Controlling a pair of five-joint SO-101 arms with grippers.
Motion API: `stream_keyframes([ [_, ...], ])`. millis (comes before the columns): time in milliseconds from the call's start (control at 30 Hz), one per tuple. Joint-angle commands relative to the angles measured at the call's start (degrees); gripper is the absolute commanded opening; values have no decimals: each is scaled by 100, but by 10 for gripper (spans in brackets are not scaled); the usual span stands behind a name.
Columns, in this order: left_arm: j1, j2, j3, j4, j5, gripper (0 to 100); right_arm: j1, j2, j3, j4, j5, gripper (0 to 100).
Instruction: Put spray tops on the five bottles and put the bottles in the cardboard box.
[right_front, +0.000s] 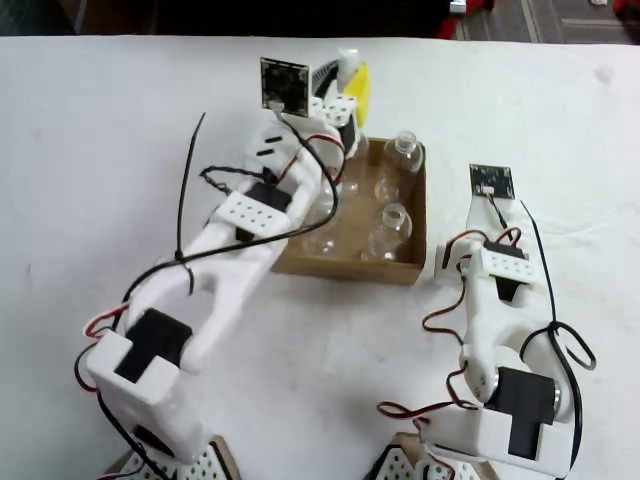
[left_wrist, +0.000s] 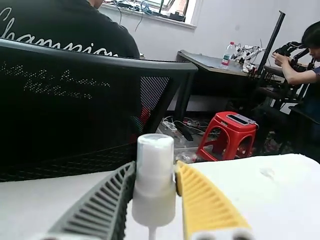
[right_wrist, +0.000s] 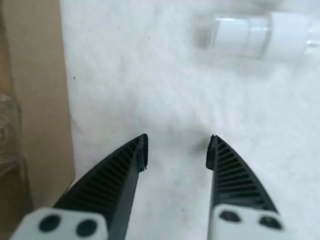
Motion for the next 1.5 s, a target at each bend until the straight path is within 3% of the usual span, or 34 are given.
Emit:
stream_keyframes([
  [0, 66, -84, -44, -141, -44, 28, -57, -40, -237, -84, 53, 176],
  [933, 66, -92, -35, -123, -35, 28, -57, -40, -246, -84, 53, 176],
  [1033, 66, -110, -105, 246, -35, 28, -57, -40, -246, -84, 53, 176],
  [1267, 75, -110, -264, 818, -35, 163, -57, -40, -246, -84, 53, 176],
  [1467, 66, -110, -264, 826, -35, 152, -57, -40, -246, -84, 53, 176],
])
